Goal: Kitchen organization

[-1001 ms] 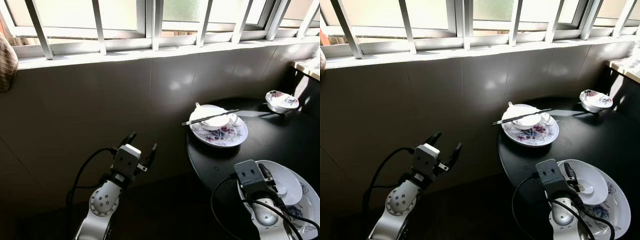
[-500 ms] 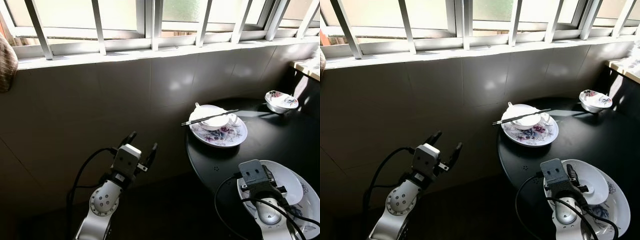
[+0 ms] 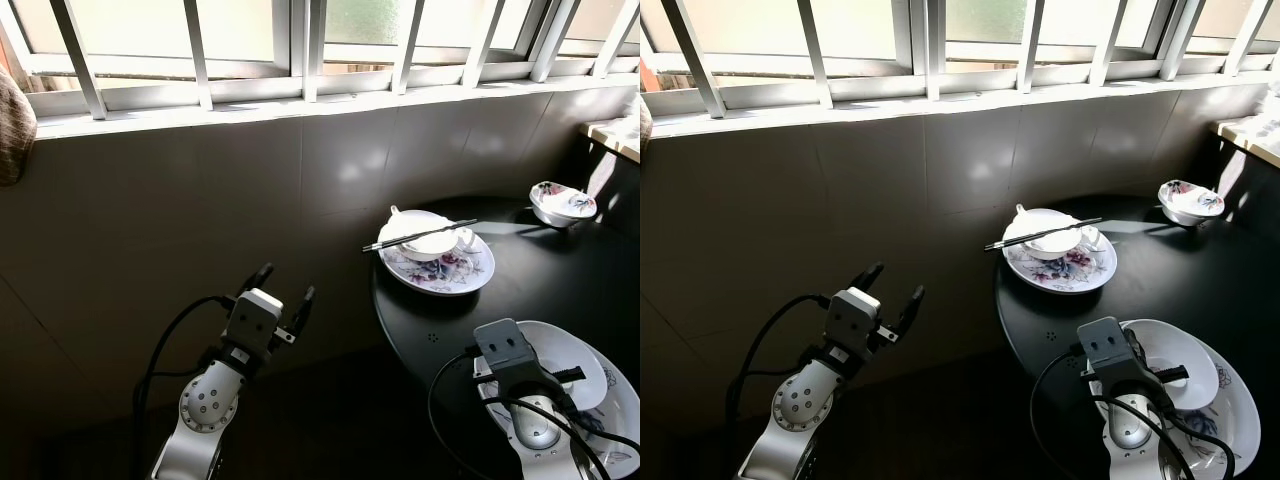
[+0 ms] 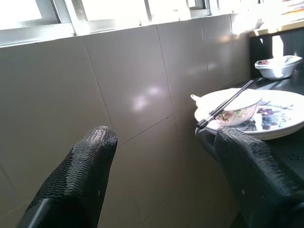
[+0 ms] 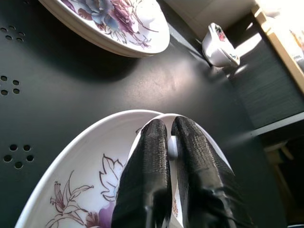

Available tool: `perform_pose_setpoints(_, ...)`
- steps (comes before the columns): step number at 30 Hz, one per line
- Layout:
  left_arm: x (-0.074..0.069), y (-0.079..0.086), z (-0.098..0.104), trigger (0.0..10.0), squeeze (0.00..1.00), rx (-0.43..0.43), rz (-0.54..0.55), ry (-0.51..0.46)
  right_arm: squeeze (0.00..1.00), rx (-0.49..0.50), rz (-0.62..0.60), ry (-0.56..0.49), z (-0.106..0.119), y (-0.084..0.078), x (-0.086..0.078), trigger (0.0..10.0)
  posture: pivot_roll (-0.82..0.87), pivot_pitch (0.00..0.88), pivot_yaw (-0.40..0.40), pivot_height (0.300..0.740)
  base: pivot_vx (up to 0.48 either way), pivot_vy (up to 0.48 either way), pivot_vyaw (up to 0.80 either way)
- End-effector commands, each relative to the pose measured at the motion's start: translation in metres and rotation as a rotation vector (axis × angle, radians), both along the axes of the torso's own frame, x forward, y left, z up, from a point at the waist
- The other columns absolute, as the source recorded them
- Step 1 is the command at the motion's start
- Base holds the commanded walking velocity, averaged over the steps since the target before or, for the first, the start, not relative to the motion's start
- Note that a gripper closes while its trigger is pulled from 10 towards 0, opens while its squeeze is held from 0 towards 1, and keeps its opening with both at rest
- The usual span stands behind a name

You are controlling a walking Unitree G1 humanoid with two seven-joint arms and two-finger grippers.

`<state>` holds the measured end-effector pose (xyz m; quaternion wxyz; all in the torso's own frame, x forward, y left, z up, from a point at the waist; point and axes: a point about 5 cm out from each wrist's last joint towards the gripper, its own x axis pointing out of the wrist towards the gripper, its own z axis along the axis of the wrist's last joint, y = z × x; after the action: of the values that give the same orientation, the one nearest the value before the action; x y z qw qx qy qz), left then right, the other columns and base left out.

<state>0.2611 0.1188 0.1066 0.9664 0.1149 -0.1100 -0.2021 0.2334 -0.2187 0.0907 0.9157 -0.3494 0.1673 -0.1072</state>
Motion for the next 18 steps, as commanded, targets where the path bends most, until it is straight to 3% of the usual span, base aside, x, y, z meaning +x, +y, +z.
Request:
perform_pose_setpoints(1, 0.001, -0.002, -0.002, 10.0, 0.0, 0.01, -0.005, 0.003, 0.0, -0.09, 0.023, -0.049, 0.01, 0.0, 0.002, 0.0, -0.07, 0.0, -0.051, 0.74, 0.0, 0.0, 0.0)
perform_pose_setpoints(8, 0.001, -0.002, -0.002, 10.0, 0.0, 0.011, -0.005, 0.004, 0.0, -0.228, 0.091, -0.107, 0.021, 0.004, 0.006, 0.0, -0.07, 0.0, -0.05, 0.74, 0.0, 0.0, 0.0)
perform_pose_setpoints(13, 0.001, -0.003, -0.002, 10.0, 0.0, 0.011, -0.005, 0.003, 0.0, -0.326, 0.161, -0.204, 0.037, 0.012, 0.012, 0.0, -0.07, 0.0, -0.05, 0.74, 0.0, 0.0, 0.0)
perform_pose_setpoints(18, 0.001, -0.003, -0.001, 10.0, 0.0, 0.012, -0.001, -0.003, 0.0, -0.399, 0.309, -0.357, 0.06, 0.031, 0.03, 0.0, -0.07, 0.0, -0.046, 0.74, 0.0, 0.0, 0.0)
